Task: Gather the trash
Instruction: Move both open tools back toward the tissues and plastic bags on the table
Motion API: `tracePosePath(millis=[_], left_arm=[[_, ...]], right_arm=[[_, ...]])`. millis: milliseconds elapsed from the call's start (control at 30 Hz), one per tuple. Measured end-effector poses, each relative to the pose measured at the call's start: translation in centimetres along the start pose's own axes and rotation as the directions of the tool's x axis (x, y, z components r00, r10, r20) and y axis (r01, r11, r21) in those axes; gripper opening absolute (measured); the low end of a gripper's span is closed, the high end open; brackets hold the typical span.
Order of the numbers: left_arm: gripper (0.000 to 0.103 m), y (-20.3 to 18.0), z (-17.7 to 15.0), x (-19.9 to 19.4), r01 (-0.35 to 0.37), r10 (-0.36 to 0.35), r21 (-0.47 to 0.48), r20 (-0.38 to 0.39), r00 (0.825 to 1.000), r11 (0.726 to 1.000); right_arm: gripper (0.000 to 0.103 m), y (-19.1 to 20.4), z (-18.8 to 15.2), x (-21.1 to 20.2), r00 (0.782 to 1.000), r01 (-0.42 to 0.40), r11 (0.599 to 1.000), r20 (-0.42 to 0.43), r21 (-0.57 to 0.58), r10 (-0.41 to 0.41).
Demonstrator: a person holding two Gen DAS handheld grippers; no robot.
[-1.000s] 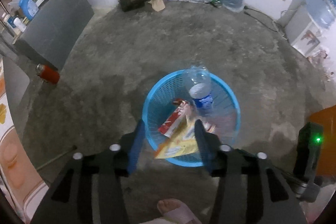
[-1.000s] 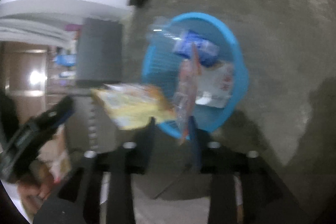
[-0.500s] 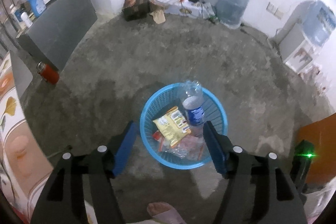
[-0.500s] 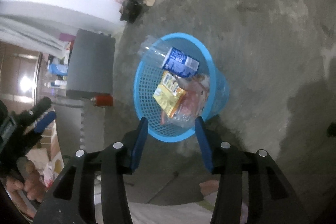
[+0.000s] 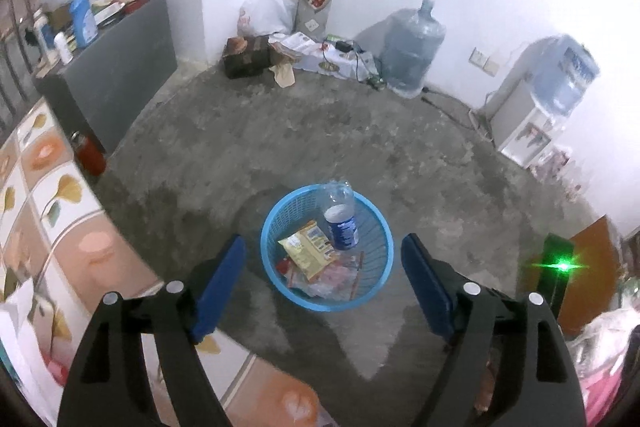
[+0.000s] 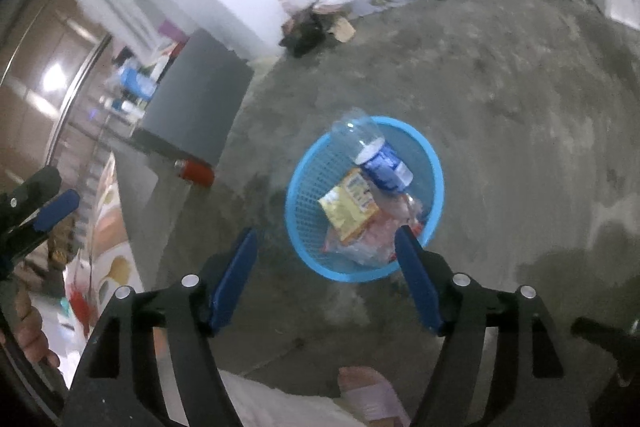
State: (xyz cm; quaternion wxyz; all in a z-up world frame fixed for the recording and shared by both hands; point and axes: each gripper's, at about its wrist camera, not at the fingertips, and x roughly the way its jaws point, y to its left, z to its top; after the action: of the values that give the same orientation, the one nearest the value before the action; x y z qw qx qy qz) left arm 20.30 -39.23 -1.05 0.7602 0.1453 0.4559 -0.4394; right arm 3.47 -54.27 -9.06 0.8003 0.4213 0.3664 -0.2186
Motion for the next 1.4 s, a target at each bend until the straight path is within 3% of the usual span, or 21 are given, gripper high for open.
tracePosePath(millis=[100, 167, 333, 567, 833, 1067, 1267, 1400], left_arm=[[0.082, 1.5, -0.7, -1.6, 0.031, -0.030, -0.041, 0.007, 1.000, 0.999], [0.090, 2.4, -1.0, -2.5, 0.042, -0.041, -0.060, 0.010, 0.999, 0.997], [0.097, 4.0, -2.0, -5.8, 0.031, -0.021, -0.108, 0.088, 0.996, 0.994], [0.098, 5.5, -3.5, -10.6, 0.043, -0.012, -0.183, 0.166, 0.986, 0.982], [0.098, 7.3, -6.7, -15.4, -0.073, 0.115, -0.183, 0.232, 0.966, 0.980], [0.098, 10.8, -10.6, -19.5, -0.107, 0.194, -0.322, 0.254, 0.948, 0.941], [0.098, 13.8, -15.0, -22.5, -0.122, 0.248, -0.435, 0.247, 0.937, 0.892], [0.098, 15.2, -18.5, -24.2, -0.194, 0.343, -0.484, 0.241, 0.908, 0.853]], right_arm=[[0.073, 1.1, 0.0, -0.6, 1.000, 0.006, 0.999, 0.018, -0.049, -0.005], [0.077, 1.7, -0.1, -1.0, 0.999, 0.013, 0.997, 0.031, -0.078, -0.011], [0.086, 3.1, -0.1, -1.8, 0.997, 0.070, 0.990, 0.050, -0.120, -0.064], [0.095, 5.9, -0.3, -3.6, 0.984, 0.157, 0.967, 0.117, -0.199, -0.136], [0.095, 9.7, -1.0, -5.7, 0.968, 0.216, 0.935, 0.190, -0.280, -0.167], [0.095, 13.3, -2.4, -7.2, 0.953, 0.261, 0.900, 0.242, -0.348, -0.182], [0.095, 17.1, -4.3, -8.5, 0.927, 0.327, 0.844, 0.316, -0.425, -0.200], [0.095, 19.9, -6.1, -9.0, 0.912, 0.362, 0.792, 0.364, -0.491, -0.191]])
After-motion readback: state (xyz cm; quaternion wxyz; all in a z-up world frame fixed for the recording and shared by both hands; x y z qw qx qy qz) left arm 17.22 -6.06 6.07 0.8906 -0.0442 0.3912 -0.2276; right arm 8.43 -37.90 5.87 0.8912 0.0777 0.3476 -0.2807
